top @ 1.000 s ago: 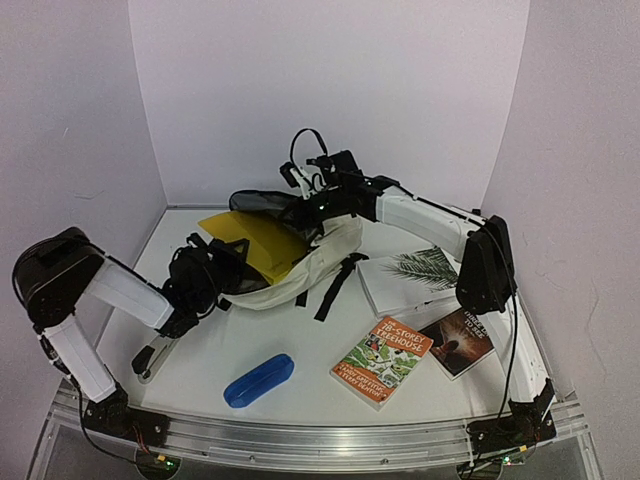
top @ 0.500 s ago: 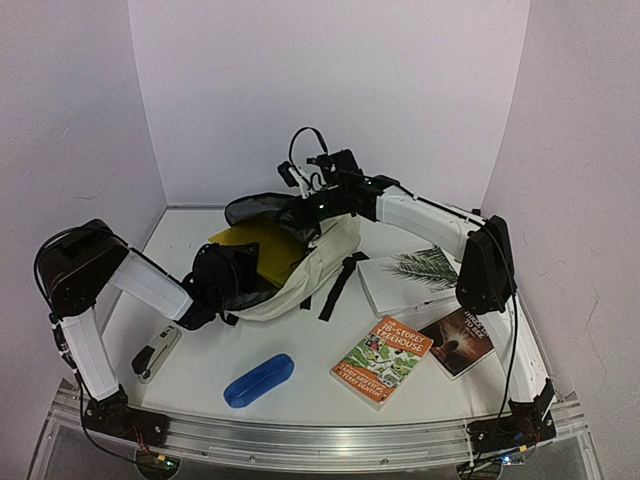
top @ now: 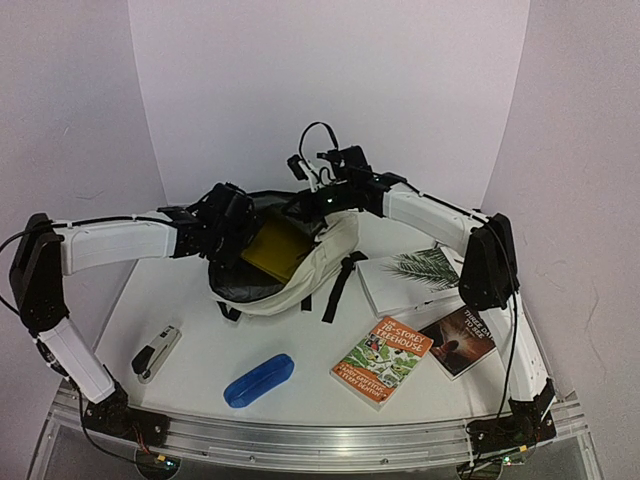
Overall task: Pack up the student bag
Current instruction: Place the files in the student bag.
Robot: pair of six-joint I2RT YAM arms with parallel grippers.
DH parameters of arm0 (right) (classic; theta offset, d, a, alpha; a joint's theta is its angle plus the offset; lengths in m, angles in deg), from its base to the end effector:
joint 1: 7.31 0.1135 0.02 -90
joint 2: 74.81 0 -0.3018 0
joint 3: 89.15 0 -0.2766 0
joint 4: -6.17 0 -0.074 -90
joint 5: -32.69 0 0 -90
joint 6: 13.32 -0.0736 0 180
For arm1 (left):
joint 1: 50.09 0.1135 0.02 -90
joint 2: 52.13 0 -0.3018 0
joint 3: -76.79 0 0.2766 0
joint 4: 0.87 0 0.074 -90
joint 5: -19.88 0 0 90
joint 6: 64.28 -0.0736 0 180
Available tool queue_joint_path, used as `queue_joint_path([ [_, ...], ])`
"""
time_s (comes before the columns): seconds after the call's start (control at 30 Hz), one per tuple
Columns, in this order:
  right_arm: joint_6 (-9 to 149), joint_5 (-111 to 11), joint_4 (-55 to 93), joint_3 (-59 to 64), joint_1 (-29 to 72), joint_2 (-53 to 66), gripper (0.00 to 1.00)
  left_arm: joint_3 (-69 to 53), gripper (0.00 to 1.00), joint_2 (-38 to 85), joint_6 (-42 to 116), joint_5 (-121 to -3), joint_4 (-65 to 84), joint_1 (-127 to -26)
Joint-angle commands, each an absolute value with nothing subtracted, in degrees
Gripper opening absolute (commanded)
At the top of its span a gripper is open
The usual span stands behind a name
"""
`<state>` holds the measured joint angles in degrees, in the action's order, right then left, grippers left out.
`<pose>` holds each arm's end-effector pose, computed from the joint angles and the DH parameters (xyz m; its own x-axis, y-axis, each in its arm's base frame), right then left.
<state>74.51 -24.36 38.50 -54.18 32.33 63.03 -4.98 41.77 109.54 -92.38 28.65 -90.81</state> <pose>0.4681 0.4398 0.2930 -0.3615 -0.2583 -0.8959 -0.9015 0.3421 0.2652 0.3343 -0.2510 0.2620 -0.4412 -0.8343 -0.3307 -0.4589 0.5264 -0.7158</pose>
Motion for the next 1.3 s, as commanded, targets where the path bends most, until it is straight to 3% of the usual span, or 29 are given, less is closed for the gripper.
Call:
queue_joint_path([
  [0.0,74.6,-22.7,31.9,-54.1,31.0,61.9,0.0,-4.1,0.92,36.1,102.1,-90.1,42.4,-88.3],
  [0.23,73.8,-22.4,31.5,-52.1,30.7,61.4,0.0,-0.9,0.88,28.7,98.2,-89.3,48.9,-86.3],
  [0.37,72.8,-21.9,31.2,-52.5,30.8,61.7,0.0,4.6,0.82,26.2,96.6,-84.2,43.3,-84.1],
  [0.7,72.1,-21.3,31.1,-52.4,30.8,61.1,0.0,2.2,0.73,35.2,90.7,-78.8,38.5,-83.7],
  [0.9,72.6,-21.0,31.2,-50.6,30.7,59.5,0.0,-2.5,0.46,40.2,92.4,-82.6,45.5,-81.9],
  [0.97,73.6,-21.2,31.2,-49.3,30.7,58.9,0.0,-3.7,0.25,40.0,92.3,-83.2,45.7,-81.5],
  [1.07,76.3,-23.1,31.3,-46.2,30.7,57.9,0.0,-8.1,0.01,39.1,90.7,-83.0,47.4,-81.6],
  [1.2,82.3,-26.2,31.8,-41.9,30.7,57.3,0.01,-12.8,0.0,37.0,91.1,-84.2,51.7,-81.5],
  [1.27,84.2,-27.6,32.9,-41.3,30.8,57.5,0.12,-13.3,0.0,36.5,90.7,-83.5,51.4,-81.5],
])
